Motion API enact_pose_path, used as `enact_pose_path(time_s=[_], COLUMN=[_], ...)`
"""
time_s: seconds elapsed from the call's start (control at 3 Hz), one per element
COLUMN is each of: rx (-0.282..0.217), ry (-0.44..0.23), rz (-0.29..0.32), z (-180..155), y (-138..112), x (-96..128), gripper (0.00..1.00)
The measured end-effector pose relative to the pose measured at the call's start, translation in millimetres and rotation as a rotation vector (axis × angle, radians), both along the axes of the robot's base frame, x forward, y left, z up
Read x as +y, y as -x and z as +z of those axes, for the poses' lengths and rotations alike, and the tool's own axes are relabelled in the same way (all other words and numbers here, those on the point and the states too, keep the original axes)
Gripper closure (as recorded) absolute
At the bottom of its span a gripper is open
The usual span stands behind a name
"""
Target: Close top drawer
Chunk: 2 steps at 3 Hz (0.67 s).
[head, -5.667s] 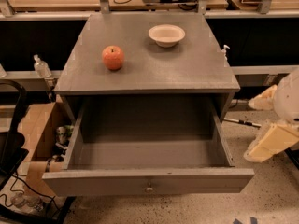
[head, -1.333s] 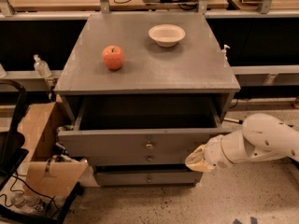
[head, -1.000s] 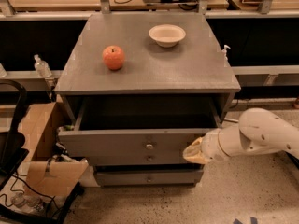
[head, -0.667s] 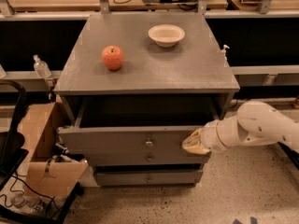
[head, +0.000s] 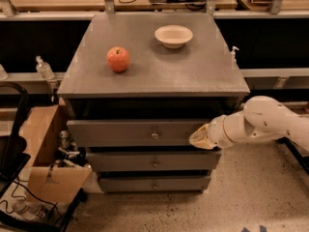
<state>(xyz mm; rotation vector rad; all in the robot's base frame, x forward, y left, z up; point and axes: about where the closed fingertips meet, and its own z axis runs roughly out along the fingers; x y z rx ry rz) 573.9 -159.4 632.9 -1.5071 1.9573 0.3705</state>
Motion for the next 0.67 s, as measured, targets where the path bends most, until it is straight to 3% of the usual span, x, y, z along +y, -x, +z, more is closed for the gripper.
enact_pose_path(time_s=[0.33,0.67], rx=[-0.028,-0.037], ry=[0.017,0.015], rz=[-0.028,-0.03], z=[7.5,11.8], y=[-44.6,-47.1], x=[-12.3,-12.8], gripper=[1.0,1.0])
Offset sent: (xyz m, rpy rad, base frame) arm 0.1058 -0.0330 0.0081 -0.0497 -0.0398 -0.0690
